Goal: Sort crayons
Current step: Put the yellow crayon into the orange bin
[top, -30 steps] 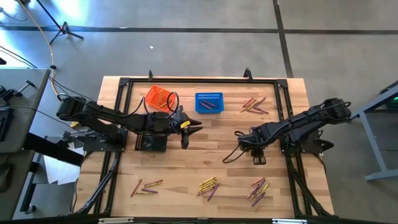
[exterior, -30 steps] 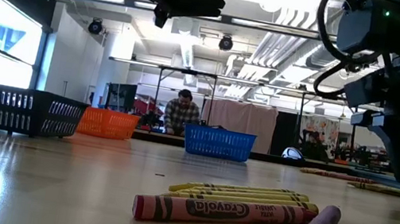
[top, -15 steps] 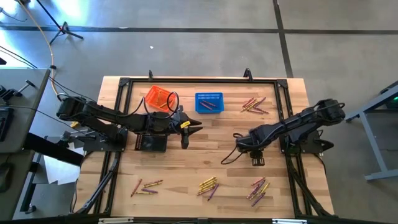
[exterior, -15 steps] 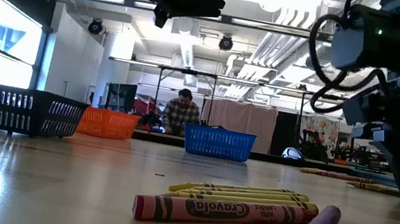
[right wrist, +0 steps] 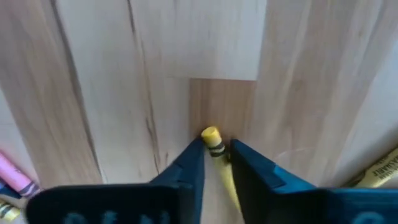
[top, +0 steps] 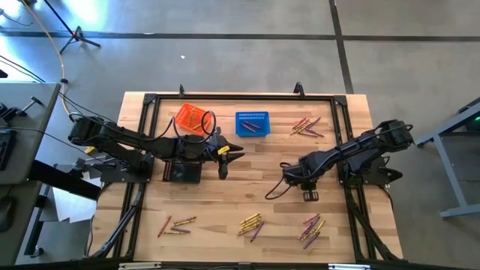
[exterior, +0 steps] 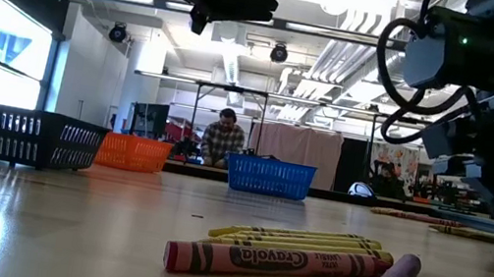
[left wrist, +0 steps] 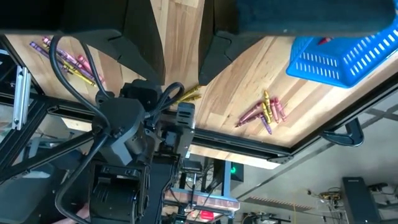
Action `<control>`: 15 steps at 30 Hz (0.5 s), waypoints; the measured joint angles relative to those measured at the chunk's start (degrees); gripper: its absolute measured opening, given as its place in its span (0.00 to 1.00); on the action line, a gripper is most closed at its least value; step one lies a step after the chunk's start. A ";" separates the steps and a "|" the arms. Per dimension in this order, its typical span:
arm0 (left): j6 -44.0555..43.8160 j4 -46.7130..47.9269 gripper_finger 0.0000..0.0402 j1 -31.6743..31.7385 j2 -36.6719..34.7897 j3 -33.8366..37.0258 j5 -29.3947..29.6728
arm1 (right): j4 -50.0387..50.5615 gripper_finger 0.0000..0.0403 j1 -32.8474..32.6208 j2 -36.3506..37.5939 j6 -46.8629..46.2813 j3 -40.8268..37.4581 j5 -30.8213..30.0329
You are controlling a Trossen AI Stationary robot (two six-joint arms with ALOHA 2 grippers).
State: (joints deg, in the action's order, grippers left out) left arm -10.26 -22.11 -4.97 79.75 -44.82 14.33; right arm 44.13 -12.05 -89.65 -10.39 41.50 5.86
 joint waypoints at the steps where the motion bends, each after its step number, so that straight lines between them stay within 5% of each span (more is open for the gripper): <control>1: 0.00 -0.02 0.21 0.00 0.00 0.00 0.01 | -0.12 0.08 0.00 0.00 -0.02 0.00 0.24; 11: -0.02 -0.03 0.21 0.00 0.00 0.00 0.00 | 0.39 0.03 -0.04 -0.62 2.02 3.18 -1.05; 15: 0.00 -0.02 0.21 0.00 0.00 0.00 0.00 | -5.83 0.01 0.15 -0.41 3.39 7.70 -6.06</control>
State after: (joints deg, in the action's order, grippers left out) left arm -10.26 -22.13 -4.97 79.75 -44.81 14.33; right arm 38.30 -11.90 -90.06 -7.01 49.20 -0.19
